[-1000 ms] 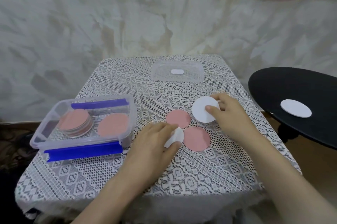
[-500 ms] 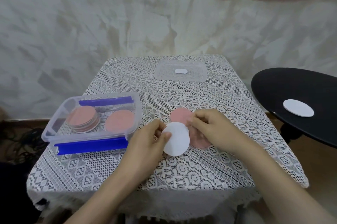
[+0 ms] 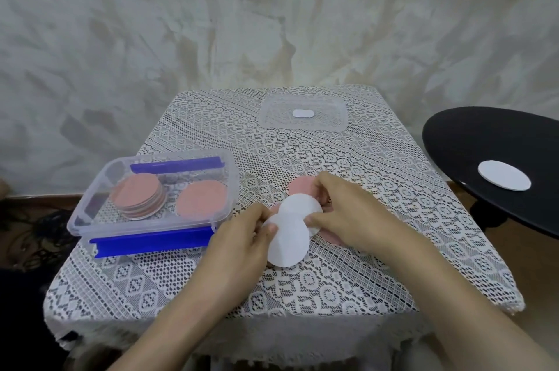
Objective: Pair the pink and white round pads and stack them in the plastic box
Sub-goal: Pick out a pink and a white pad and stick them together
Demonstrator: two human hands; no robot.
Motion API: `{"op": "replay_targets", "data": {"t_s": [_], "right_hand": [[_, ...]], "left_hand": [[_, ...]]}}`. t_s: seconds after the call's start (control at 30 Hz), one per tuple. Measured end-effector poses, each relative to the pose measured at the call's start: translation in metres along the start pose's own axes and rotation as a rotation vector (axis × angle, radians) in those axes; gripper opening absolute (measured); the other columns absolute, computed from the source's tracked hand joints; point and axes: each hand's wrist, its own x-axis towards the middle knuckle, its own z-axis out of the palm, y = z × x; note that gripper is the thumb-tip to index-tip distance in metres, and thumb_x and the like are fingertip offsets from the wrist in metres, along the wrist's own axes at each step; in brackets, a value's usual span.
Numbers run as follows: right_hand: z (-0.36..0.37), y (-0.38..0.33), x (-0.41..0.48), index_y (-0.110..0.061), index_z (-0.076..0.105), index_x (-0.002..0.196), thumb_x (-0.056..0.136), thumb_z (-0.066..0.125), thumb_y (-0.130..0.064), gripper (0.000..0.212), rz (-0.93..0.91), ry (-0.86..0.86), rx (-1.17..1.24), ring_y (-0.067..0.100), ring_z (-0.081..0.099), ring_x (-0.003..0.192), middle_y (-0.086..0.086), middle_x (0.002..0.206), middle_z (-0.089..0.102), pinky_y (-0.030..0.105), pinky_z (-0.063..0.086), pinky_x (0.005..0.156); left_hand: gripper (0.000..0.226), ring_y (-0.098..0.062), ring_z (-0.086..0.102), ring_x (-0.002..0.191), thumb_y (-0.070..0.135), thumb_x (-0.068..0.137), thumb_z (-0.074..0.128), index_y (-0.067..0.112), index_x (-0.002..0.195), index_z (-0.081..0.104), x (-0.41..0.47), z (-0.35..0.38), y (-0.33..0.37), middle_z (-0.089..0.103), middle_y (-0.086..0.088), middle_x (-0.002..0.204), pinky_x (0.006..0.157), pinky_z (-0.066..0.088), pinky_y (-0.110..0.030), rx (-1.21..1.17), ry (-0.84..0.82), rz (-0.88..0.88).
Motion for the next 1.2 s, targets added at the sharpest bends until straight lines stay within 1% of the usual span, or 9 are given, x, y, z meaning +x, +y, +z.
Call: {"op": "replay_targets", "data": {"t_s": [0.1, 0.27, 0.4, 0.5, 0.57, 0.77, 0.93, 1.07, 1.2], "right_hand": [[0.000, 0.007, 0.001, -0.026, 0.049, 0.091, 0.092, 0.069, -0.029, 0.021, -0.015, 0.082, -0.018, 0.016, 0.060, 0.081, -0.008, 0.089, 0.063, 0.034, 0.047, 0.067], [-0.006, 0.017, 0.000, -0.027, 0.063, 0.095, 0.099, 0.061, -0.026, 0.004, -0.014, 0.193, 0.248, 0.019, 0.065, 0.090, -0.008, 0.094, 0.071, 0.040, 0.051, 0.081], [-0.012, 0.016, -0.007, -0.020, 0.066, 0.090, 0.102, 0.058, -0.019, 0.014, -0.031, 0.095, 0.373, 0.002, 0.061, 0.067, -0.017, 0.069, 0.067, 0.031, 0.048, 0.067], [-0.010, 0.014, -0.014, -0.020, 0.070, 0.092, 0.100, 0.061, -0.016, 0.013, 0.007, -0.032, 0.453, 0.004, 0.068, 0.065, -0.007, 0.080, 0.072, 0.027, 0.056, 0.059], [-0.007, 0.012, -0.016, -0.022, 0.072, 0.095, 0.098, 0.065, -0.018, 0.008, -0.021, -0.041, 0.369, 0.011, 0.068, 0.061, 0.000, 0.085, 0.072, 0.025, 0.056, 0.057], [0.011, 0.004, -0.012, -0.024, 0.071, 0.086, 0.087, 0.076, -0.029, 0.007, -0.078, -0.007, 0.302, 0.023, 0.072, 0.065, -0.001, 0.079, 0.073, 0.050, 0.061, 0.070], [0.012, 0.003, -0.004, -0.021, 0.071, 0.085, 0.094, 0.067, -0.039, 0.021, -0.107, 0.051, 0.164, 0.009, 0.058, 0.064, -0.005, 0.073, 0.067, 0.037, 0.051, 0.067], [0.010, -0.002, 0.002, -0.030, 0.071, 0.111, 0.097, 0.061, -0.042, 0.021, -0.156, 0.080, -0.058, 0.007, 0.062, 0.079, -0.012, 0.089, 0.069, 0.031, 0.051, 0.072], [0.013, -0.006, 0.007, -0.024, 0.058, 0.082, 0.092, 0.059, -0.051, 0.028, -0.189, 0.026, -0.284, 0.020, 0.056, 0.073, -0.008, 0.077, 0.055, 0.034, 0.042, 0.061]], "left_hand": [[0.012, -0.013, 0.058, 0.071, 0.029, 0.103, 0.048, 0.028, 0.093, 0.055, 0.000, 0.000, 0.000, 0.063, 0.007, 0.079, 0.070, 0.051, -0.041, 0.002, -0.001, 0.004], [0.015, -0.012, 0.056, 0.060, 0.028, 0.104, 0.044, 0.031, 0.094, 0.055, -0.002, 0.000, -0.001, 0.059, 0.006, 0.064, 0.057, 0.046, -0.035, -0.030, 0.019, -0.030], [0.018, -0.008, 0.057, 0.063, 0.025, 0.103, 0.043, 0.035, 0.101, 0.057, -0.002, 0.001, 0.000, 0.058, 0.011, 0.064, 0.055, 0.043, -0.031, -0.044, 0.019, -0.036], [0.022, -0.006, 0.055, 0.055, 0.022, 0.105, 0.041, 0.035, 0.105, 0.058, -0.002, 0.002, 0.002, 0.058, 0.009, 0.059, 0.051, 0.043, -0.028, -0.097, 0.003, -0.030], [0.025, -0.007, 0.053, 0.047, 0.021, 0.106, 0.038, 0.036, 0.108, 0.058, -0.002, 0.003, 0.005, 0.060, 0.002, 0.058, 0.046, 0.042, -0.025, -0.175, -0.025, -0.029], [0.020, -0.011, 0.058, 0.048, 0.025, 0.100, 0.056, 0.039, 0.114, 0.058, -0.004, 0.004, 0.007, 0.065, 0.006, 0.058, 0.047, 0.051, -0.031, -0.265, -0.073, 0.008], [0.025, -0.004, 0.058, 0.048, 0.018, 0.100, 0.053, 0.038, 0.114, 0.058, -0.003, 0.000, 0.002, 0.061, 0.009, 0.061, 0.049, 0.042, -0.020, -0.139, -0.043, 0.025], [0.022, -0.003, 0.059, 0.066, 0.021, 0.099, 0.052, 0.038, 0.112, 0.057, -0.004, -0.002, -0.005, 0.063, 0.012, 0.077, 0.059, 0.042, -0.027, -0.078, -0.051, 0.033], [0.022, 0.002, 0.060, 0.084, 0.020, 0.098, 0.052, 0.038, 0.109, 0.058, -0.005, -0.004, -0.009, 0.066, 0.016, 0.094, 0.066, 0.044, -0.024, -0.086, -0.048, 0.008]]}}
